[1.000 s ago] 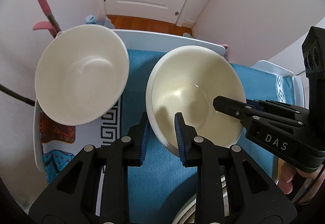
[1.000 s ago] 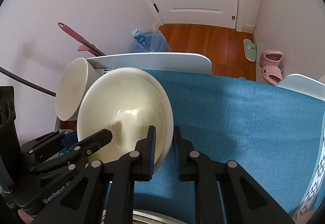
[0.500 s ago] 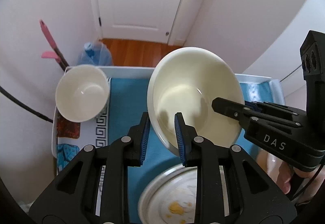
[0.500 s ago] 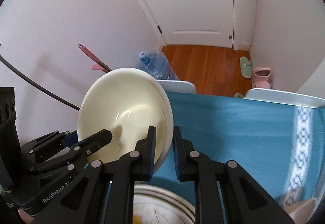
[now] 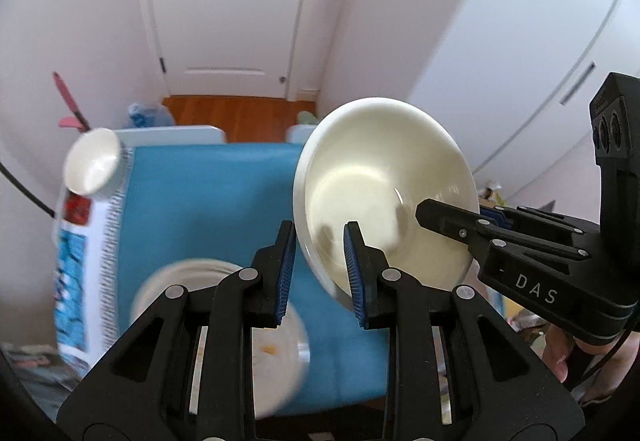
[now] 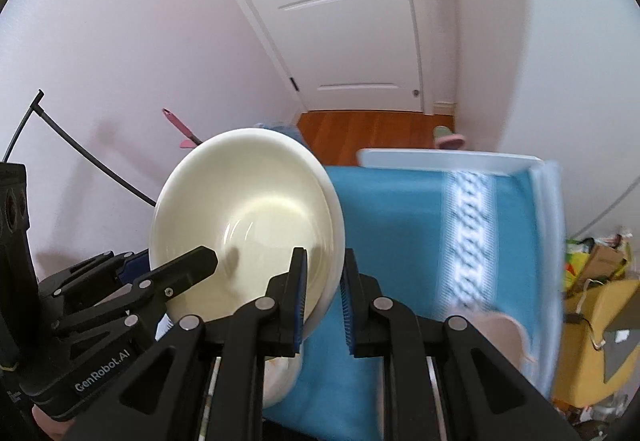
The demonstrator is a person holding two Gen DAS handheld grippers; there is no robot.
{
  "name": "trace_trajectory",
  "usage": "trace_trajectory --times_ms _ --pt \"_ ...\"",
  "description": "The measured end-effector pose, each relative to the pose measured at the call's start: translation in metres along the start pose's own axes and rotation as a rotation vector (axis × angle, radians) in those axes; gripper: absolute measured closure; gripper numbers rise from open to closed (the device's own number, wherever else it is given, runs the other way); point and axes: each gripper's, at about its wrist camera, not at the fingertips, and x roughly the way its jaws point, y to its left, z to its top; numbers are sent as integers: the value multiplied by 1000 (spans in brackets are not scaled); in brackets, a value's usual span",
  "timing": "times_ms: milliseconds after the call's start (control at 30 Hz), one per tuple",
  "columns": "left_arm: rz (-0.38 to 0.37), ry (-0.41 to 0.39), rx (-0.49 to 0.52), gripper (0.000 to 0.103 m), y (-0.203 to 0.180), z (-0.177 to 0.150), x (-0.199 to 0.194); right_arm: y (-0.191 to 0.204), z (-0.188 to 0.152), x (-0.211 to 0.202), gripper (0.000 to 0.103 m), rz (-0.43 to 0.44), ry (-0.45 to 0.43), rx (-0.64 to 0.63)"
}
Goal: Organize plates and bowls
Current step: 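Lift the cream bowl and carry it over the beige dish, then lower the cream bowl into the beige dish and open the left tool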
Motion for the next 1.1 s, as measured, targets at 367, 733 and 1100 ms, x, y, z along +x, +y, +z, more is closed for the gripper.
trace_trajectory --times_ms 367,733,1100 --pt "-75 164 89 81 -100 -53 52 -94 -70 -43 88 -93 33 102" --pt "-18 344 207 81 -125 -92 114 -139 -111 -11 88 -136 117 182" --pt "34 389 296 81 -125 -95 136 -150 -125 15 88 -138 180 226"
